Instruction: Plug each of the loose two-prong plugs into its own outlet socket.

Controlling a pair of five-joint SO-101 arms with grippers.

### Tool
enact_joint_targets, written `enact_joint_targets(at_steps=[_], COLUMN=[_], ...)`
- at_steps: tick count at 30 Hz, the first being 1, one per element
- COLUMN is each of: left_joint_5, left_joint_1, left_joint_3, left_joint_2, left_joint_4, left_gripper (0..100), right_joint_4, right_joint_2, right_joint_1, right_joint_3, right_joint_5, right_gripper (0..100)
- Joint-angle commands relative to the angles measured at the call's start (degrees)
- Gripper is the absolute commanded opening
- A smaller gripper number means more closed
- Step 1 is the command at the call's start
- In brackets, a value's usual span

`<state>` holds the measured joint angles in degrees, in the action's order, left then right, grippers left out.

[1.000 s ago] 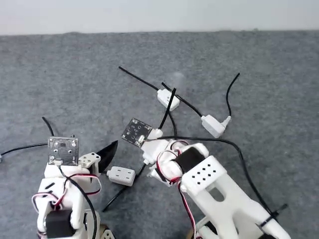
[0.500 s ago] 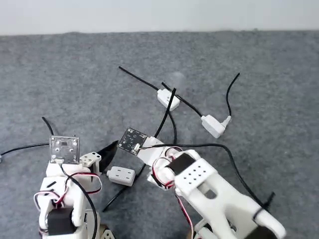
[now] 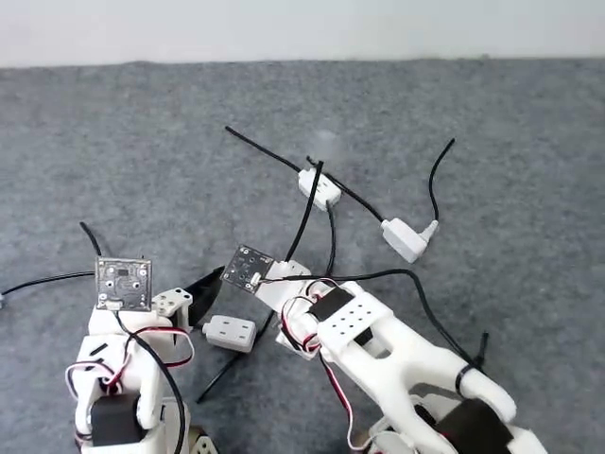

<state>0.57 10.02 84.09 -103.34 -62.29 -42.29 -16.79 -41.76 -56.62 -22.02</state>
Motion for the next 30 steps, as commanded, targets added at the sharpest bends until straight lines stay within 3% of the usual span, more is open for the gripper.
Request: enact_joint_targets(at_steps=[1, 14, 30], left_joint_5=[-0.4, -0.4, -0.4], left_joint_1=[0.4, 0.4, 0.1], left_joint_3=[-0.5, 0.7, 1.3], left_joint_2=[-0.7, -0.7, -0.7], left_joint_4=[1.7, 2.8, 2.9], left_gripper=[41, 41, 41], right_joint_4=[2.1, 0.0, -9.4], right_joint_2=[0.8, 5.7, -8.0], right_joint_1=[-0.7, -3.8, -2.6], right_joint_3=[1.8, 7.7, 7.6], right_joint_5=[0.4, 0.5, 2.2], right_gripper=[10.5, 10.2, 10.5])
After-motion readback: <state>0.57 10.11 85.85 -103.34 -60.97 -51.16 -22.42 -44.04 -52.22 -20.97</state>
